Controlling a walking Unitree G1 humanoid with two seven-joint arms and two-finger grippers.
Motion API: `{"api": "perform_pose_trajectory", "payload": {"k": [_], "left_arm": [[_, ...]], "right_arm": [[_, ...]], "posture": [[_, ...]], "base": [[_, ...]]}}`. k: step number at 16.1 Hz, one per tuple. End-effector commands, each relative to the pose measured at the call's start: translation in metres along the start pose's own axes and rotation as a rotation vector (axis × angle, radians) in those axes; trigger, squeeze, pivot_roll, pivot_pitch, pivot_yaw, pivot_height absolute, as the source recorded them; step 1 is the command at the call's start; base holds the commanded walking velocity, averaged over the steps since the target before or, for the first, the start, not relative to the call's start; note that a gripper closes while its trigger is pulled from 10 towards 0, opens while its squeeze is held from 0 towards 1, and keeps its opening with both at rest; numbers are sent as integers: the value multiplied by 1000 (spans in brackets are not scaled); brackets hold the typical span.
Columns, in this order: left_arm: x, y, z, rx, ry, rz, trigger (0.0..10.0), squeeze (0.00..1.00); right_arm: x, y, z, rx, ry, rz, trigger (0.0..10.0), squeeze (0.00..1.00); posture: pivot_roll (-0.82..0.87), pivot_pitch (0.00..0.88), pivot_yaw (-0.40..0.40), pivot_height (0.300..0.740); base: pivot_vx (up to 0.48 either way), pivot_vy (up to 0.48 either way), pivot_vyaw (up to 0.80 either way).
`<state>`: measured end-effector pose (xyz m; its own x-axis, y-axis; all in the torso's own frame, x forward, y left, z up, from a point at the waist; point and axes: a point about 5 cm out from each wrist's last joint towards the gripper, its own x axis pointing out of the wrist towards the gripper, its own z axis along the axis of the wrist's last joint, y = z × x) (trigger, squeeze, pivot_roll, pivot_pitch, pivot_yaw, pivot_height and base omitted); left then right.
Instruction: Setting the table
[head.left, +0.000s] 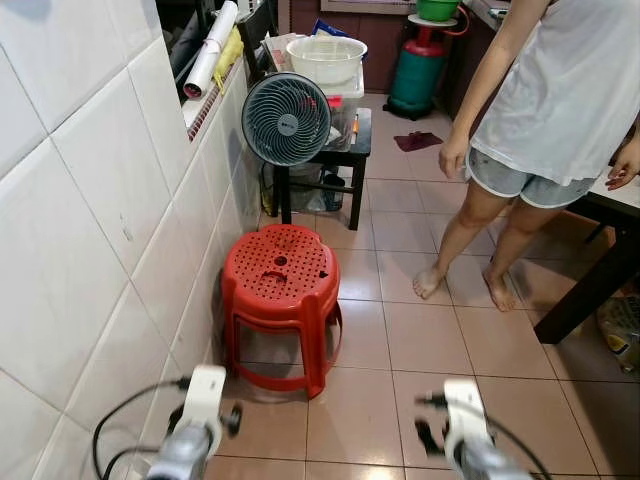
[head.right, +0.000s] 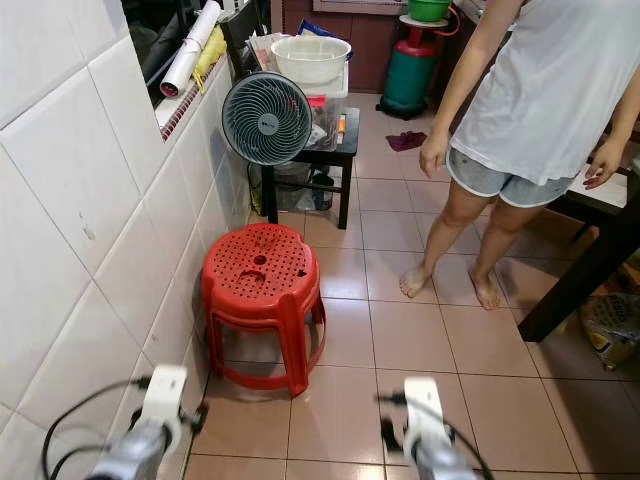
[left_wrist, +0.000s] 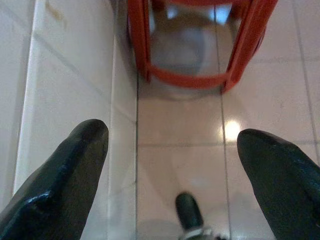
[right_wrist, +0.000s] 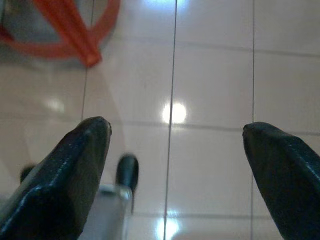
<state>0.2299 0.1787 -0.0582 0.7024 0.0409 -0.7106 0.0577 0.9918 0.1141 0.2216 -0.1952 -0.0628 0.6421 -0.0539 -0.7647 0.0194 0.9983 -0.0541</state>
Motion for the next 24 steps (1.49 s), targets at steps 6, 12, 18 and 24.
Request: {"api": "perform_pose_trajectory", "payload": {"k": [6, 12, 18, 24], "left_arm": [[4, 0, 16, 47, -18, -32, 10000, 0], [3, -2, 14, 69, -10, -53, 10000, 0], [2, -5, 8, 86, -5, -85, 10000, 0], [1, -4, 3, 93, 10, -87, 10000, 0]], "right_arm": [[3, 14, 21, 69, -69, 18, 10000, 0], [3, 14, 17, 60, -63, 3, 10000, 0], [3, 21, 19, 30, -66, 16, 10000, 0], [3, 18, 16, 23, -53, 9, 10000, 0]], "posture": [[-151, 0, 35, 740], [-159, 0, 45, 740], [-149, 0, 36, 740], [-151, 0, 35, 740]], "base": [[0, 0, -489], [0, 0, -568], [86, 0, 0], [274, 0, 0]]}}
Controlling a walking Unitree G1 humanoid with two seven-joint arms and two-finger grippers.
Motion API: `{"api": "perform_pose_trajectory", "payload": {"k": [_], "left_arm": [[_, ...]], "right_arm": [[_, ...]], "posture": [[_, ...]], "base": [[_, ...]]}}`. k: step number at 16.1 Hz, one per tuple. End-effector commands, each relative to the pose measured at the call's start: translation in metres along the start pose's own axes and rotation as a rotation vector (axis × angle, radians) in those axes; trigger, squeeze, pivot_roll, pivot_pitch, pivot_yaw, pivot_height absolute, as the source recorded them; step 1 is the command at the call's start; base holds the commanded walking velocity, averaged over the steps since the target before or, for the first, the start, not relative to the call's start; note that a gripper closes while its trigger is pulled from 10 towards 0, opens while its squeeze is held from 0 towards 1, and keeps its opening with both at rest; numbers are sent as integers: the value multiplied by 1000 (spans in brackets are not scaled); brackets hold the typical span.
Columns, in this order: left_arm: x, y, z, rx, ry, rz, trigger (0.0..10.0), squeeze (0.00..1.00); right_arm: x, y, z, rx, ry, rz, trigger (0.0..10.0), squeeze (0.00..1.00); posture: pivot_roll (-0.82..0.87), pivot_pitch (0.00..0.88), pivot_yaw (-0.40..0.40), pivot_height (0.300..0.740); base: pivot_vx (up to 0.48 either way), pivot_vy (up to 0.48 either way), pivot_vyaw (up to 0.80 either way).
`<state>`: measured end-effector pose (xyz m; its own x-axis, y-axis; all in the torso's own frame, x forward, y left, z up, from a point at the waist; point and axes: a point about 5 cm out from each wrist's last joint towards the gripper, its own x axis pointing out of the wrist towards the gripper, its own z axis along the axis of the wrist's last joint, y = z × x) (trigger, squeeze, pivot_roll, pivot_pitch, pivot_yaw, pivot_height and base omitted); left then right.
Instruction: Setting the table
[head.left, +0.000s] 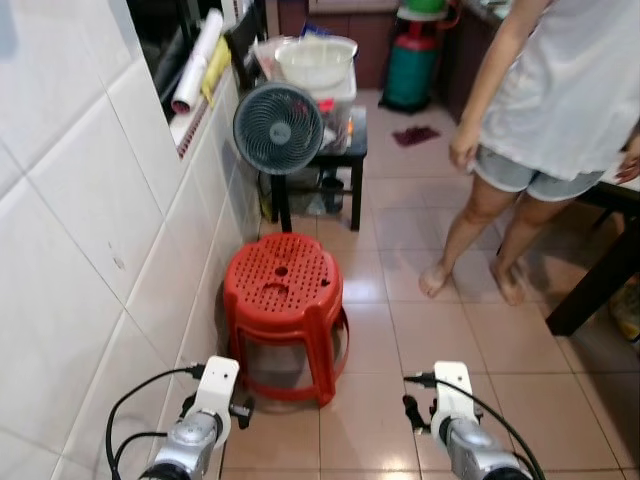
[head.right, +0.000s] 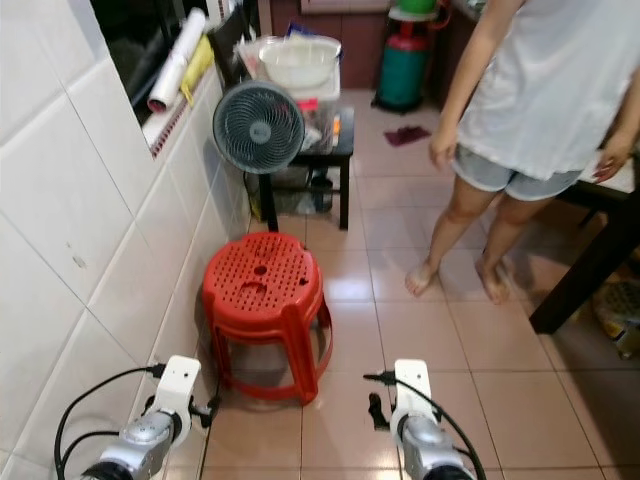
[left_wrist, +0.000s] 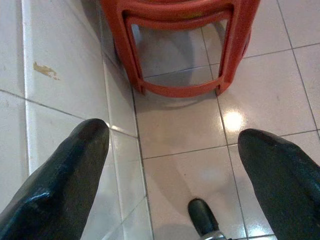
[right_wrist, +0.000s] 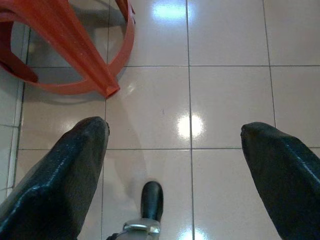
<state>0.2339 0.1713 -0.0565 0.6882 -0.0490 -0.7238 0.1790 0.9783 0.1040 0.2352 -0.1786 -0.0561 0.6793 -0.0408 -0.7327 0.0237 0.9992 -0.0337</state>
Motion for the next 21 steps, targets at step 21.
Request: {"api": "perform_pose_trajectory", "payload": {"k": [21], "left_arm": [[-5, 5, -22, -72, 73, 84, 10000, 0]], "right_arm": [[-1, 3, -6, -41, 36, 29, 10000, 0]], "posture": [[-111, 0, -6, 740]], "base": [[91, 0, 0]]}}
